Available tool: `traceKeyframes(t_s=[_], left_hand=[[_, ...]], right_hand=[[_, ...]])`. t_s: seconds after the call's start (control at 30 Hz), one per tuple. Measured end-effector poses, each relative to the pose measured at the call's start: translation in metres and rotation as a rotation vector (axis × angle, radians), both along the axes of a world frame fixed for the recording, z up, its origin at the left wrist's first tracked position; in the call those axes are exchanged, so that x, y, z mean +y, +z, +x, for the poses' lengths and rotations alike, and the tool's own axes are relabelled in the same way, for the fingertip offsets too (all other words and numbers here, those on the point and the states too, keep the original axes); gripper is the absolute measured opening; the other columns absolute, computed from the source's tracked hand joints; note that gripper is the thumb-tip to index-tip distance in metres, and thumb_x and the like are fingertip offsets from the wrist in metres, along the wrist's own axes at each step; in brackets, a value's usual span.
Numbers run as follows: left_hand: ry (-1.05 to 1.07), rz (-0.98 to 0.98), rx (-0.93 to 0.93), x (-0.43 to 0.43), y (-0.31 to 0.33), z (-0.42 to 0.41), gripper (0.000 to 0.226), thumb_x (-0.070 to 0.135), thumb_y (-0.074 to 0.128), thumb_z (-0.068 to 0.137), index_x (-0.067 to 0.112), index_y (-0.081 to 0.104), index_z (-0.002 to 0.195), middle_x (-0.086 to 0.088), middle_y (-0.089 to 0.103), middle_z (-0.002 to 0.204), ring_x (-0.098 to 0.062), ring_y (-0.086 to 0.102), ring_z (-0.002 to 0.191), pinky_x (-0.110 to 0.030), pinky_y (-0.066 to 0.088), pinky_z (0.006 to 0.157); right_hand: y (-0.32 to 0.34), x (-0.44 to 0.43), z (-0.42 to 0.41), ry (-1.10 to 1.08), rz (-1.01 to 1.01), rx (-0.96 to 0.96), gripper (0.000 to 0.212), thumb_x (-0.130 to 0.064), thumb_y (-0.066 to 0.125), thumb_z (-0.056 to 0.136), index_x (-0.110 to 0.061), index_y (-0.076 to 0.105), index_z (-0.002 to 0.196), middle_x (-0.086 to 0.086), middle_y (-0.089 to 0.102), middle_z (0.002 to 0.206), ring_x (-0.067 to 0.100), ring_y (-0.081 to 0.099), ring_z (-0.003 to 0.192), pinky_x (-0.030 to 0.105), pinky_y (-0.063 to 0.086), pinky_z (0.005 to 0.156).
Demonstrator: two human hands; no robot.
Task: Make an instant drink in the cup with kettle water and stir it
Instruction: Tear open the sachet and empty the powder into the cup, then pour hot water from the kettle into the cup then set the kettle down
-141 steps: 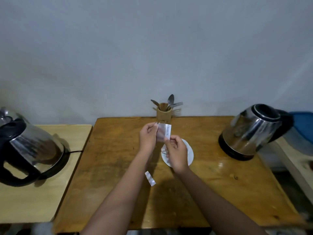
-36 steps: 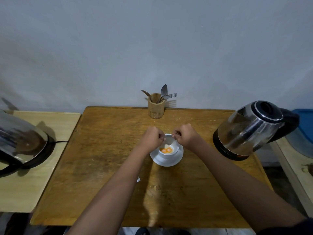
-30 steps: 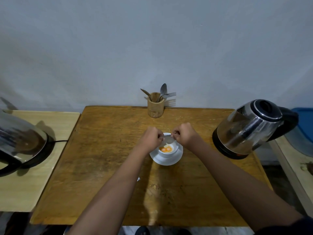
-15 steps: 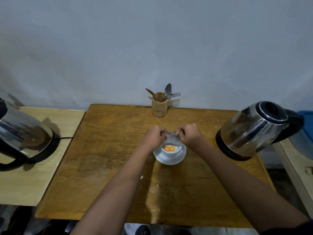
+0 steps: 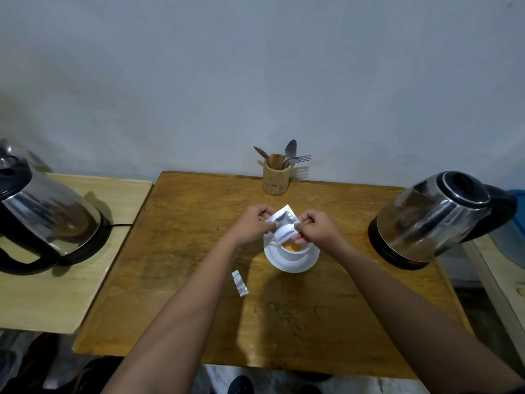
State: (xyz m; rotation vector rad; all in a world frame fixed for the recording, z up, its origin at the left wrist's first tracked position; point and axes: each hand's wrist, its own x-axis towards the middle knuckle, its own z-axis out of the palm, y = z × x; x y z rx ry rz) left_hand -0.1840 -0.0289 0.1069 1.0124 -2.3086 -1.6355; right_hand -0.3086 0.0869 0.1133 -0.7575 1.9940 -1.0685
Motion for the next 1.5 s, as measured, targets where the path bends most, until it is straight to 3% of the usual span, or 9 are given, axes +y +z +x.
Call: traceKeyframes(t_s=[0.17,0.4,0.53,0.8,0.93,1.13,1.3,1.43,1.5], left_hand=[[0.085,0.030,0.010,-0.014,-0.011,0.042,0.028,-0.004,0.066,0.077,0.002,0.061,0.103,0.000,0.050,0.074,-0.010,0.046,0.063,-0.022,0.042,0.060],[0.104,0.079,-0.132,-0.007,-0.087,0.095,0.032,-0.010,0.068,0.072,0.020,0.056,0.072,0.003,0.044,0.063,-0.008,0.041,0.059,-0.013,0.039,0.052],[0.138,-0.021,-0.167,0.003,-0.114,0.105,0.019,-0.002,0.069,0.074,0.014,0.059,0.076,0.004,0.048,0.061,-0.008,0.043,0.057,-0.013,0.036,0.051],[0.116,-0.220,-0.168,0.009,-0.118,0.106,0.028,0.003,0.065,0.076,0.009,0.059,0.102,0.002,0.045,0.097,-0.015,0.049,0.085,-0.018,0.040,0.067],[0.107,-0.224,-0.216,0.011,-0.117,0.102,0.030,-0.002,0.058,0.072,0.012,0.056,0.099,-0.005,0.047,0.106,-0.024,0.050,0.098,-0.028,0.041,0.078],[0.289,-0.249,-0.121,0.012,-0.091,0.057,0.025,0.007,0.048,0.089,0.006,0.057,0.113,-0.013,0.052,0.120,-0.028,0.050,0.113,-0.036,0.041,0.095],[0.344,-0.120,0.013,0.016,-0.078,0.009,0.028,0.009,0.039,0.095,-0.005,0.058,0.109,-0.026,0.054,0.115,-0.037,0.051,0.110,-0.032,0.037,0.087],[0.329,-0.066,0.008,0.013,-0.098,-0.012,0.032,0.015,0.037,0.096,0.006,0.054,0.070,-0.022,0.053,0.081,-0.044,0.055,0.087,-0.037,0.037,0.069],[0.366,-0.043,0.000,0.014,-0.105,-0.017,0.030,0.015,0.037,0.096,0.003,0.059,0.078,-0.026,0.058,0.087,-0.045,0.056,0.092,-0.036,0.036,0.070]], right_hand=[[-0.014,-0.013,0.048,0.110,0.151,-0.065,0.025,-0.003,0.056,0.084,-0.009,0.050,0.060,0.009,0.060,0.050,0.011,0.059,0.037,0.019,0.048,0.040],[-0.081,-0.005,0.112,0.085,0.370,-0.171,0.021,-0.006,0.056,0.080,-0.014,0.051,0.062,0.006,0.057,0.060,0.005,0.053,0.036,0.024,0.052,0.051],[-0.095,-0.004,0.128,0.068,0.383,-0.049,0.027,-0.007,0.055,0.080,-0.015,0.046,0.056,0.008,0.055,0.058,0.020,0.054,0.049,0.029,0.050,0.055],[-0.106,-0.004,0.135,0.076,0.270,0.153,0.010,-0.020,0.065,0.079,-0.013,0.059,0.083,0.013,0.067,0.097,0.027,0.063,0.088,0.025,0.041,0.065],[-0.104,0.003,0.131,0.101,0.221,0.206,0.031,-0.017,0.061,0.082,-0.030,0.039,0.063,-0.012,0.045,0.068,0.014,0.051,0.078,0.017,0.033,0.059],[-0.049,0.012,0.092,-0.124,-0.067,0.256,0.031,-0.015,0.054,0.089,-0.018,0.042,0.061,-0.001,0.048,0.055,0.008,0.043,0.052,0.015,0.032,0.048],[0.016,0.049,0.009,-0.441,-0.326,0.411,0.014,-0.024,0.050,0.092,-0.016,0.055,0.082,0.010,0.064,0.077,0.021,0.059,0.072,0.033,0.045,0.062],[0.063,0.095,-0.074,-0.833,-0.493,0.561,0.015,-0.028,0.047,0.093,-0.015,0.055,0.096,0.005,0.060,0.099,0.012,0.055,0.086,0.014,0.045,0.075],[0.077,0.121,-0.113,-1.031,-0.549,0.593,0.011,-0.023,0.048,0.093,-0.014,0.054,0.097,0.002,0.054,0.099,0.011,0.050,0.090,0.005,0.039,0.073]])
